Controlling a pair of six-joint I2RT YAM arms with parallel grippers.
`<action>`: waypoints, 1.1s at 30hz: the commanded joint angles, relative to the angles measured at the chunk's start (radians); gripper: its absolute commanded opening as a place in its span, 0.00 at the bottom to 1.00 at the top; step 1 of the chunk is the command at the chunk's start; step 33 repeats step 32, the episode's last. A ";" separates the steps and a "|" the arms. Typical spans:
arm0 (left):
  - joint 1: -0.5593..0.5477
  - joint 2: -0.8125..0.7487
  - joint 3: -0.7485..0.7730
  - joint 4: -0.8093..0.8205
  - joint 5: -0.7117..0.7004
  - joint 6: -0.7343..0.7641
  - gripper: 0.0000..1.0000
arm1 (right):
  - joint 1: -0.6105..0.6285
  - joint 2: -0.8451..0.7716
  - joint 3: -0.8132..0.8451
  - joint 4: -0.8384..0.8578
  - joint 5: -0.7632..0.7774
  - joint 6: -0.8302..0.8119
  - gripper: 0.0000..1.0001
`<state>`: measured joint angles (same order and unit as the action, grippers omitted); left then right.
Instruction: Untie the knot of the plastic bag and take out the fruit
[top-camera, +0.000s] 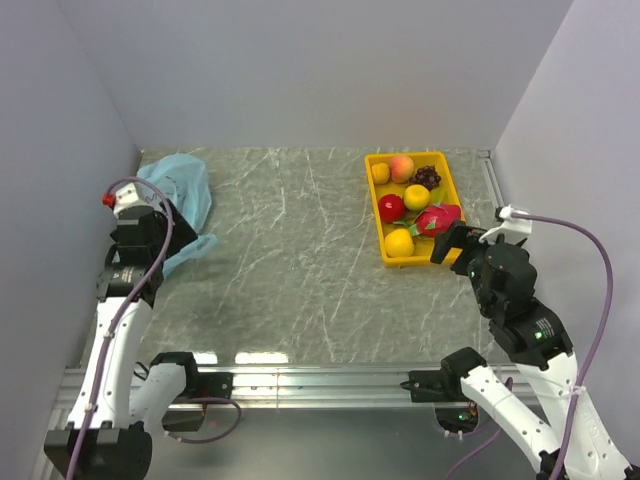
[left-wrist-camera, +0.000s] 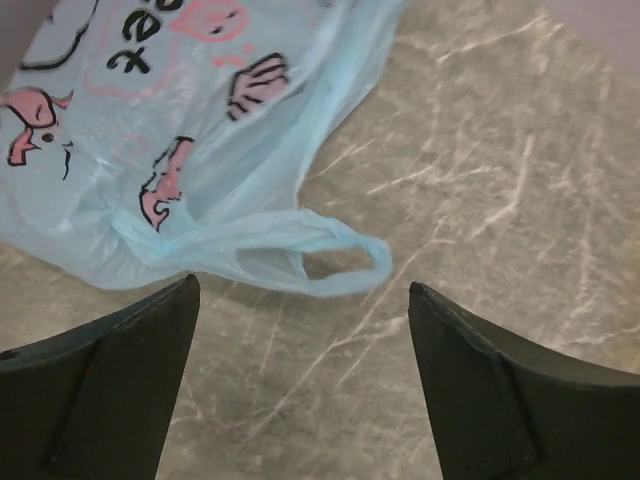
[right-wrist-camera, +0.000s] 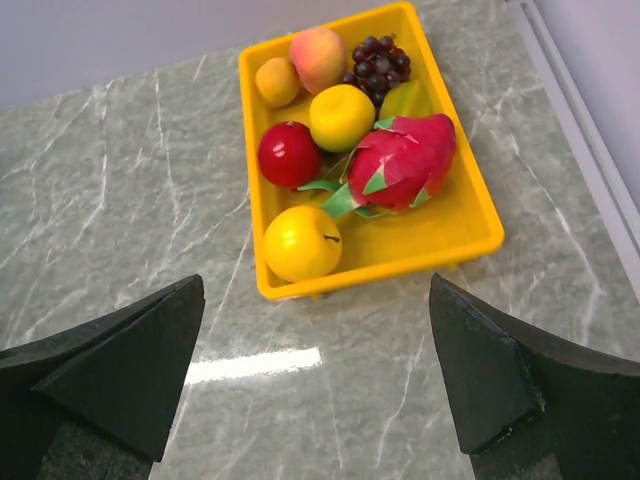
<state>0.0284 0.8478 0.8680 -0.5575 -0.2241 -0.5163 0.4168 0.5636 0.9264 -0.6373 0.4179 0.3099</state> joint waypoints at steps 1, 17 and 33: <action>-0.004 -0.082 0.161 -0.105 0.028 0.047 0.95 | 0.005 -0.051 0.081 -0.071 0.050 0.032 1.00; -0.005 -0.534 0.235 -0.318 -0.069 -0.025 0.99 | 0.004 -0.390 0.091 -0.179 -0.048 0.020 1.00; -0.007 -0.635 0.330 -0.424 -0.090 0.010 0.99 | 0.004 -0.433 0.052 -0.139 -0.100 0.023 1.00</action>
